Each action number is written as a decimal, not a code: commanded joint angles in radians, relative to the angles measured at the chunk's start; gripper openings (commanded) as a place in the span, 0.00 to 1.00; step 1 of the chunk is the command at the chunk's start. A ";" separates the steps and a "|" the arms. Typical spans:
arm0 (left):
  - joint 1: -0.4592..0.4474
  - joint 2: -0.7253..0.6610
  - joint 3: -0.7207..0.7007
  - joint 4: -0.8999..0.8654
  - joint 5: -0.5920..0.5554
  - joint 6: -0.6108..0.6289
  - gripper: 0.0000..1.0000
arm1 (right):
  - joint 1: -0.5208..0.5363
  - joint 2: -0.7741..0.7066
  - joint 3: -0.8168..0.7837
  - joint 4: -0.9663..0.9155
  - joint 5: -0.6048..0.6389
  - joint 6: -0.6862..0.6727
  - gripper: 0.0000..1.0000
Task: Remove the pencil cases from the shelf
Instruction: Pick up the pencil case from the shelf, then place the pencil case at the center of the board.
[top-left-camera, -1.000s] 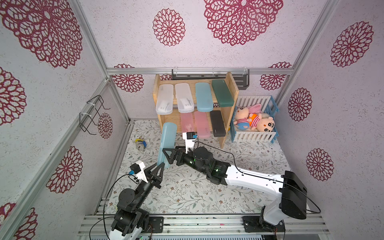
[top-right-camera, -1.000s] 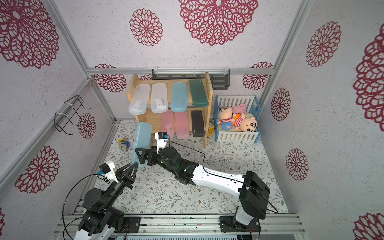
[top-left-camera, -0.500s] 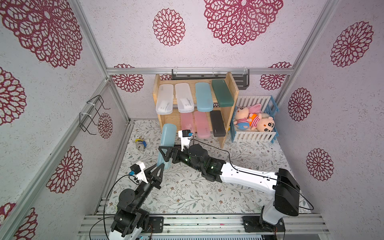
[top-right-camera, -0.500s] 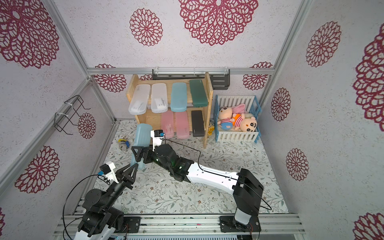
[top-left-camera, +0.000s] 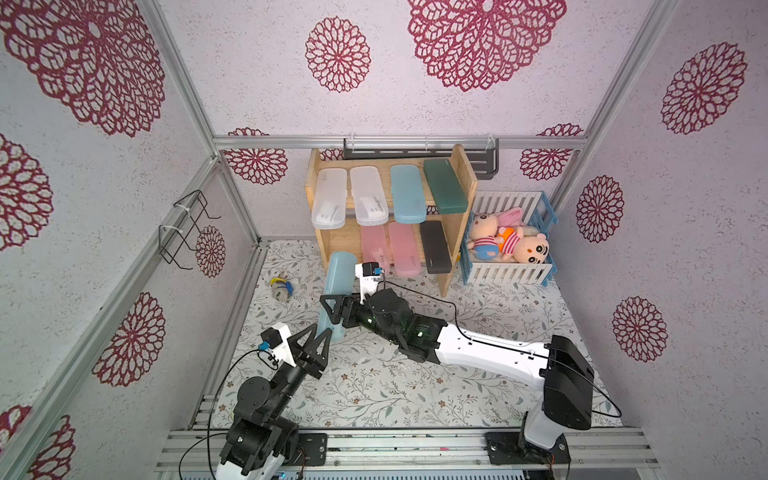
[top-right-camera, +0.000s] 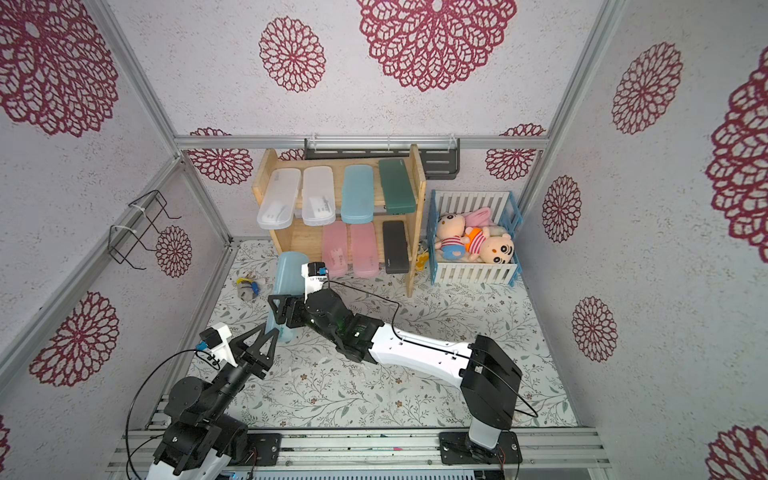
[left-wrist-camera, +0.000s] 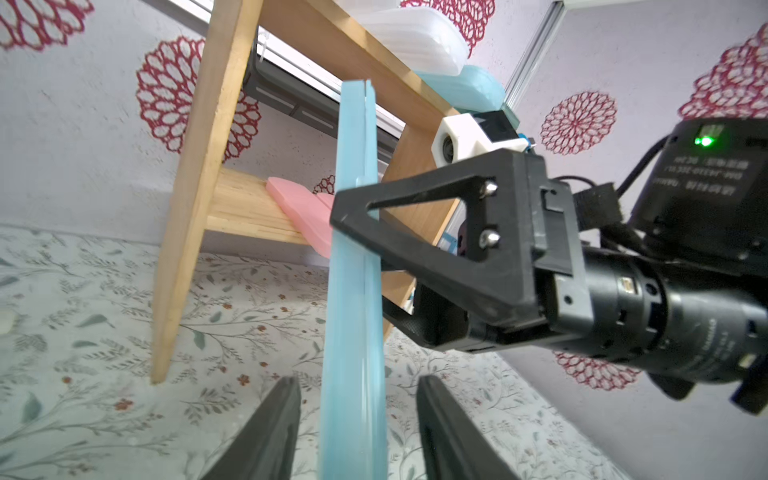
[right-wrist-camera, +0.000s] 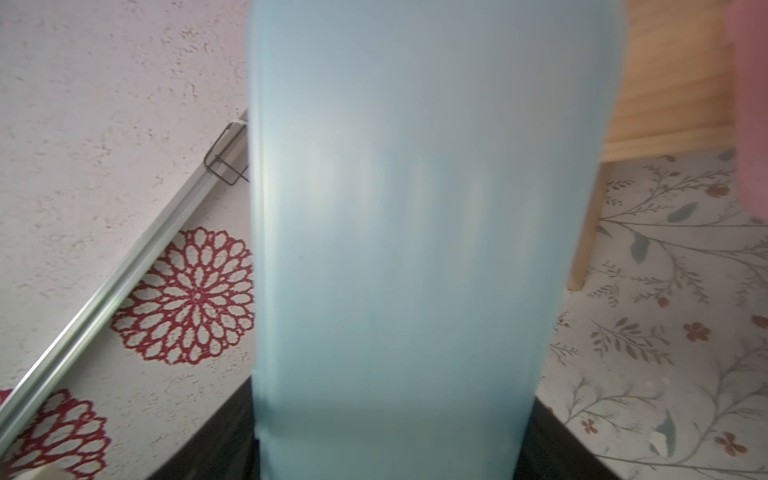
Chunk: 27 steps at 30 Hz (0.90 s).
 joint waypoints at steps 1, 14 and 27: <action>-0.007 -0.007 0.031 0.008 -0.041 0.010 0.98 | -0.022 -0.104 -0.042 -0.096 0.041 -0.067 0.57; -0.006 0.103 0.094 0.009 -0.161 0.014 0.97 | -0.495 -0.595 -0.374 -0.785 -0.062 -0.427 0.56; -0.005 0.330 0.113 0.144 -0.145 0.051 0.97 | -0.916 -0.420 -0.290 -0.902 -0.156 -0.681 0.58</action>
